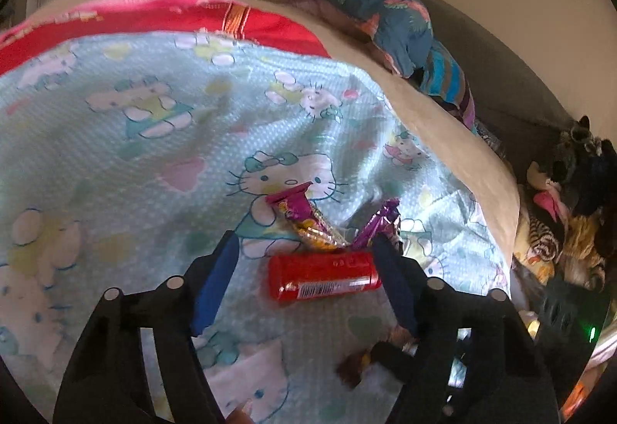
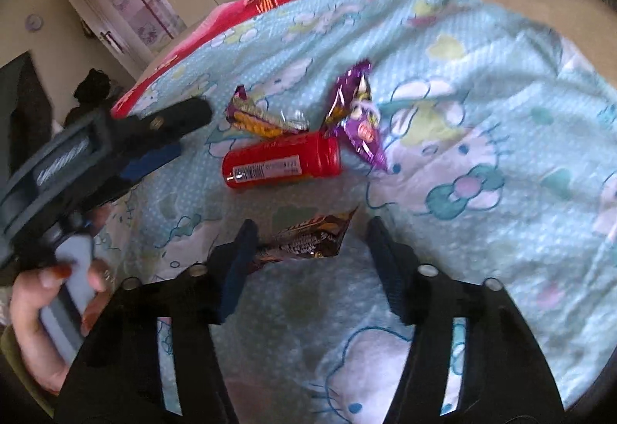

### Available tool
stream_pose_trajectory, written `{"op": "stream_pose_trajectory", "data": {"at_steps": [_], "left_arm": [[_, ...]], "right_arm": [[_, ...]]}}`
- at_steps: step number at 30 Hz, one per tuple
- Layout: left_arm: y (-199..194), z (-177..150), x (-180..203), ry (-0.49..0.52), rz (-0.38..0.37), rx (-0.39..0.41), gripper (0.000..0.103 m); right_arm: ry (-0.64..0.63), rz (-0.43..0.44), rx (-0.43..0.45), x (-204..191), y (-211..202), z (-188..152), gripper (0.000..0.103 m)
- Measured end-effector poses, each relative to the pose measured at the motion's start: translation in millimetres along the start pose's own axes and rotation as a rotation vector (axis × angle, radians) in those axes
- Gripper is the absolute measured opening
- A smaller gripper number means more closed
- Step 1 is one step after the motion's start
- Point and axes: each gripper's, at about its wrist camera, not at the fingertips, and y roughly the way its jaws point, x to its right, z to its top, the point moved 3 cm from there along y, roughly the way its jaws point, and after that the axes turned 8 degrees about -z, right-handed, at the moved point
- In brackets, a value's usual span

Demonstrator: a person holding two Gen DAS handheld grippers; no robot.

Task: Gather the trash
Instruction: 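Grasp the brown candy wrapper with the right tool while the left tool grasps the pink wrapper, then carry the brown and pink wrappers over the yellow bin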

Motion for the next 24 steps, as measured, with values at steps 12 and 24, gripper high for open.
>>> {"op": "stream_pose_trajectory", "data": {"at_steps": [12, 24], "left_arm": [[46, 4, -16, -0.203, -0.043, -0.039, 0.027], [-18, -7, 55, -0.001, -0.142, 0.070, 0.016]], "right_arm": [[0.031, 0.051, 0.151, 16, -48, -25, 0.013], [0.044, 0.050, 0.274, 31, -105, -41, 0.007]]}}
